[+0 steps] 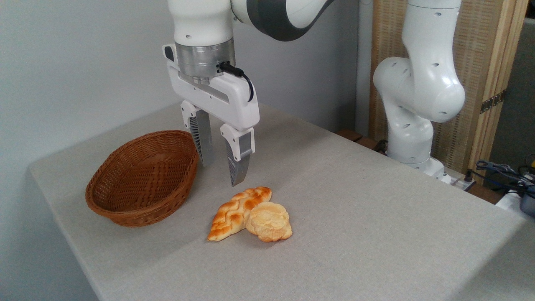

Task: Put bread into the basket
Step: 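Lower the open gripper toward the round pale bun beside the braided pastry, then close the gripper on the round bun and lift it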

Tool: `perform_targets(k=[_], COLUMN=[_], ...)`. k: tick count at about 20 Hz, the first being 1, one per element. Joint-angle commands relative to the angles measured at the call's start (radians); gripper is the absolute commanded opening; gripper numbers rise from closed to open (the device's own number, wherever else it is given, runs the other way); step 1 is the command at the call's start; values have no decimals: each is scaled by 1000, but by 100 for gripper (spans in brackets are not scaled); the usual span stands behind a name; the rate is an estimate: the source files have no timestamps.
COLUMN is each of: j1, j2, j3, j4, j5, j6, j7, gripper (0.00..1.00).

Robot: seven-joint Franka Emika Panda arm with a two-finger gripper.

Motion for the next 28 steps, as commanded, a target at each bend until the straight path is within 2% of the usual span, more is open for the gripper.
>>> perform_targets(k=[1, 18, 22, 25, 28], j1=[-1, -2, 2, 2, 2], j2=[-6, -6, -6, -15, -23], j3=[5, 7, 11, 68, 131], j4=[13, 12, -19, -83, -152], j5=[-18, -16, -16, -12, -15], j6=[-55, -55, -81, -49, 32], j7=[13, 16, 19, 82, 152], gripper=[100, 100, 100, 100, 100])
